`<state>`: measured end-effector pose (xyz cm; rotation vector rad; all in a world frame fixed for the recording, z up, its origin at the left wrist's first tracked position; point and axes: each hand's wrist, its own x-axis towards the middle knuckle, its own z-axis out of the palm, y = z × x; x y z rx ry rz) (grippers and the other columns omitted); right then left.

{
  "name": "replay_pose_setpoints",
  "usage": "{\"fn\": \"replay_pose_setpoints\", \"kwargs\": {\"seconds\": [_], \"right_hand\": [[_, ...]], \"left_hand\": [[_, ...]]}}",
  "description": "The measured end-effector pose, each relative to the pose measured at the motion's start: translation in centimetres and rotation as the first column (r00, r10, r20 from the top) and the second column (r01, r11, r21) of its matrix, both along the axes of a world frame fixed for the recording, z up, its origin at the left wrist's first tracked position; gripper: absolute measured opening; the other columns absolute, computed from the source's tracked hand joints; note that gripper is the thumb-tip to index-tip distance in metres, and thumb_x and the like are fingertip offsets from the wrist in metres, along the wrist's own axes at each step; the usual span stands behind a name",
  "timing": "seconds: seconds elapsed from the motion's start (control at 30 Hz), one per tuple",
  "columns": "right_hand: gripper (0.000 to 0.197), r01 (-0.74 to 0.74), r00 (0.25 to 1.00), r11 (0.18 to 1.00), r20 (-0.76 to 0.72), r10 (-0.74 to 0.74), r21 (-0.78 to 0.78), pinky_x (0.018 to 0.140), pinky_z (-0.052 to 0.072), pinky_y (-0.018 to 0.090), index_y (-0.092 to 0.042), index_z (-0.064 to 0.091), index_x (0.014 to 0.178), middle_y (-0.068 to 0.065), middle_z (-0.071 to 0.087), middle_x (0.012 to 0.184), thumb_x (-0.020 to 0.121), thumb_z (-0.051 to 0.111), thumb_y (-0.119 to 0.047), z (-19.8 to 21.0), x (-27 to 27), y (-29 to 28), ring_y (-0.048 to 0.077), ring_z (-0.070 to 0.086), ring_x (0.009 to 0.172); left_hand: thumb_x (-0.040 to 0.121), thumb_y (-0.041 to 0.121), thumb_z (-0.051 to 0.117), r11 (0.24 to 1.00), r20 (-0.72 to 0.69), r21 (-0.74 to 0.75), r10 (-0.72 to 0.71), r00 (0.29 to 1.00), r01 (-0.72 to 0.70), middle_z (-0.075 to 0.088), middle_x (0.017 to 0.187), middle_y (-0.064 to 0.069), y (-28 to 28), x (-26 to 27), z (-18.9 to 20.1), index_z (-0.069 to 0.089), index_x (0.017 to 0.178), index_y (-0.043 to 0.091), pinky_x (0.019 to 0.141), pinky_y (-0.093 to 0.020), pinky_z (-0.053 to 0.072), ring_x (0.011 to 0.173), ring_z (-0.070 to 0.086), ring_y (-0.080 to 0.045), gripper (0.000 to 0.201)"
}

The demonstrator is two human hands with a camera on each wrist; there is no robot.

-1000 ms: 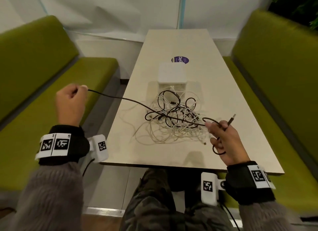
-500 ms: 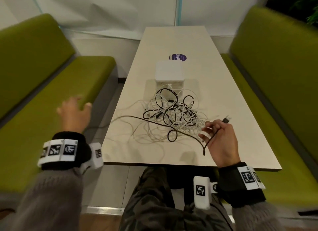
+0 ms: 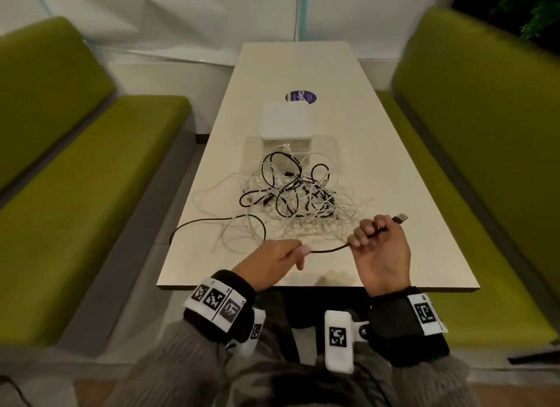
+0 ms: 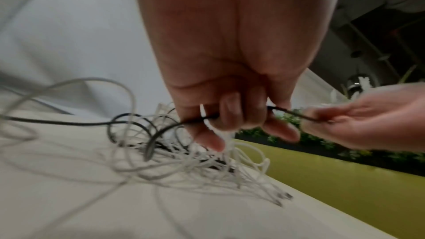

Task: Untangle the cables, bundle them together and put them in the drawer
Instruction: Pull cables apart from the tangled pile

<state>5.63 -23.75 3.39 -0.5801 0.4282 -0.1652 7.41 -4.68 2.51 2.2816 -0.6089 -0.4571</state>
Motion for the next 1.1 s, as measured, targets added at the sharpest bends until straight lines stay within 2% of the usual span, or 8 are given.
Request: {"fn": "replay_pose_setpoints", "kwargs": {"seconds": [0.07,0.23,0.47,0.67,0.73,0.83,0.97,1.1], "right_hand": [[0.03,0.059,0.998,0.998,-0.009,-0.058,0.035,0.042,0.029,0.021,-0.019,0.036,0.065,-0.004,0.034,0.054,0.096,0.033,-0.02,-0.1,-0.2,-1.1,0.012,0.027,0.044],[0.029,0.143,0.987,0.99,-0.072,-0.143,-0.005,0.041,0.027,0.02,-0.019,0.034,0.063,-0.004,0.03,0.052,0.092,0.033,-0.017,-0.9,-0.5,-1.5,0.012,0.024,0.042],[0.034,0.199,0.973,0.98,-0.123,-0.195,0.021,0.044,0.027,0.022,-0.018,0.031,0.059,-0.002,0.026,0.048,0.092,0.035,-0.026,-2.1,-0.2,-0.3,0.014,0.022,0.043],[0.034,0.205,0.969,0.978,-0.13,-0.209,-0.049,0.047,0.03,0.025,-0.016,0.035,0.061,-0.002,0.028,0.05,0.093,0.036,-0.028,-2.8,0.0,-1.4,0.013,0.025,0.046],[0.029,0.179,0.964,0.976,-0.175,-0.199,-0.124,0.048,0.03,0.024,-0.015,0.04,0.062,-0.004,0.028,0.048,0.091,0.038,-0.02,-3.0,0.3,-1.6,0.012,0.024,0.046],[0.026,0.069,0.949,0.955,-0.275,-0.152,-0.289,0.048,0.029,0.024,-0.011,0.048,0.067,-0.005,0.028,0.045,0.091,0.04,-0.013,-3.7,0.9,-1.7,0.011,0.024,0.044],[0.029,-0.159,0.916,0.807,-0.389,-0.094,-0.569,0.05,0.035,0.026,-0.009,0.065,0.078,-0.005,0.035,0.053,0.092,0.039,-0.012,-5.1,1.6,-1.2,0.013,0.034,0.049],[0.026,-0.337,0.886,0.586,-0.459,-0.066,-0.736,0.067,0.048,0.035,-0.009,0.067,0.101,0.002,0.058,0.077,0.095,0.043,-0.015,-6.0,2.3,-1.0,0.019,0.05,0.063]], "left_hand": [[0.099,0.037,0.037,0.997,0.065,0.057,0.054,0.996,-0.058,0.048,0.064,0.005,2.1,0.9,0.3,0.05,0.07,0.018,0.064,-0.018,0.034,0.061,0.044,-0.005,0.037],[0.096,0.043,0.039,0.954,0.085,0.233,0.174,0.981,-0.189,0.047,0.065,-0.004,7.0,2.6,0.5,0.05,0.076,-0.001,0.058,-0.023,0.031,0.06,0.041,-0.014,0.05],[0.094,0.046,0.043,0.875,0.087,0.428,0.209,0.974,-0.226,0.062,0.082,-0.004,7.9,4.1,0.3,0.059,0.081,0.005,0.063,-0.028,0.038,0.072,0.053,-0.018,0.046],[0.091,0.021,0.056,0.959,0.331,0.162,0.167,0.929,-0.23,0.057,0.091,0.003,4.7,4.7,2.2,0.062,0.093,0.017,0.069,-0.015,0.037,0.083,0.053,-0.013,0.008],[0.09,0.021,0.057,0.94,0.387,0.217,0.166,0.907,-0.265,0.054,0.094,0.001,4.3,5.4,2.2,0.061,0.096,0.021,0.076,-0.024,0.043,0.089,0.053,-0.019,0.007],[0.087,0.034,0.06,0.841,0.2,0.494,0.138,0.97,-0.222,0.048,0.106,-0.005,4.9,6.1,1.4,0.056,0.106,0.03,0.093,-0.039,0.043,0.102,0.052,-0.029,0.02],[0.082,0.049,0.063,0.86,0.033,0.506,0.066,0.997,-0.073,0.047,0.106,0.002,3.8,6.0,0.3,0.052,0.119,0.035,0.094,-0.037,0.044,0.098,0.054,-0.021,0.042],[0.09,0.033,0.056,0.895,0.093,0.447,-0.035,0.995,-0.01,0.059,0.088,0.002,2.1,6.4,-0.4,0.064,0.092,0.015,0.075,-0.028,0.044,0.089,0.058,-0.02,0.02]]}}
